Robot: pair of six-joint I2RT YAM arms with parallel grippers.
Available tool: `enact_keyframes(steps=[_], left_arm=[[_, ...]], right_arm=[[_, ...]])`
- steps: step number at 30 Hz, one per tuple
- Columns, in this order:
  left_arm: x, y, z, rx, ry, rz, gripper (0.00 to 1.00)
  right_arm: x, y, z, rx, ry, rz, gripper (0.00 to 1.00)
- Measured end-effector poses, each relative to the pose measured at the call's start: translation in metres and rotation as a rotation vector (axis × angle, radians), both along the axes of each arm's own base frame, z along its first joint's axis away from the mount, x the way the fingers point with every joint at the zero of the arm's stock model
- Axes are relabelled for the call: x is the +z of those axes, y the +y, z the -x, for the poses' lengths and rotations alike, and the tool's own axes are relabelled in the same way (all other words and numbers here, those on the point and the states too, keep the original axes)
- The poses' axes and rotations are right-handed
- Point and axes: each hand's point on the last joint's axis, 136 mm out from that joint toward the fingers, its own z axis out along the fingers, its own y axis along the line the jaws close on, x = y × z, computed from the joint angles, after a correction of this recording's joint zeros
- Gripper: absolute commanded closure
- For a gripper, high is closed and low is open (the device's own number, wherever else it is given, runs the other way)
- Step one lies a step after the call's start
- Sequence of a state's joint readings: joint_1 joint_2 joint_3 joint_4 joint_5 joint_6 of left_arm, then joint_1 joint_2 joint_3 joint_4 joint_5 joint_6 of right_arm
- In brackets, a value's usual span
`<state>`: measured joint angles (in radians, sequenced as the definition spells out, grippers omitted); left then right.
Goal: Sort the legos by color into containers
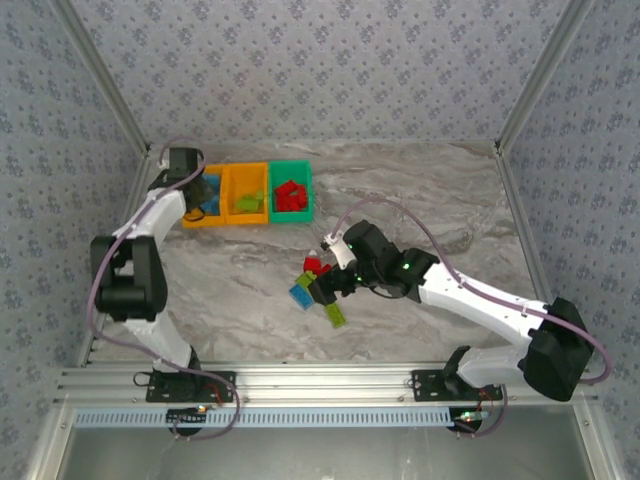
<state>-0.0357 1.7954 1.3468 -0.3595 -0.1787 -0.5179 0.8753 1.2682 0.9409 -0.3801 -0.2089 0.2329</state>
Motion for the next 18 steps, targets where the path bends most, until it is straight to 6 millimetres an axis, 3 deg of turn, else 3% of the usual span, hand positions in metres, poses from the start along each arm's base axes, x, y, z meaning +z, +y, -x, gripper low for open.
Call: enact_keyframes(steps=[4, 7, 12, 15, 18], left_arm=[[-0.013, -0.011, -0.018, -0.062, 0.019, 0.011, 0.50], [-0.008, -0.013, -0.024, -0.088, 0.007, 0.005, 0.43], [0.005, -0.013, -0.030, -0.102, -0.020, -0.008, 0.40], [0.006, -0.015, -0.022, -0.108, -0.017, -0.002, 0.40], [0.021, -0.024, 0.007, -0.123, -0.030, 0.013, 0.39]], right_arm=[[0.007, -0.002, 0.000, -0.017, -0.011, -0.012, 0.06], [0.007, -0.003, 0.000, -0.022, -0.012, -0.011, 0.06], [0.008, -0.003, -0.001, -0.029, -0.012, -0.013, 0.05], [0.009, -0.002, -0.004, -0.032, -0.016, -0.012, 0.05], [0.005, -0.002, -0.009, -0.055, -0.020, 0.008, 0.05]])
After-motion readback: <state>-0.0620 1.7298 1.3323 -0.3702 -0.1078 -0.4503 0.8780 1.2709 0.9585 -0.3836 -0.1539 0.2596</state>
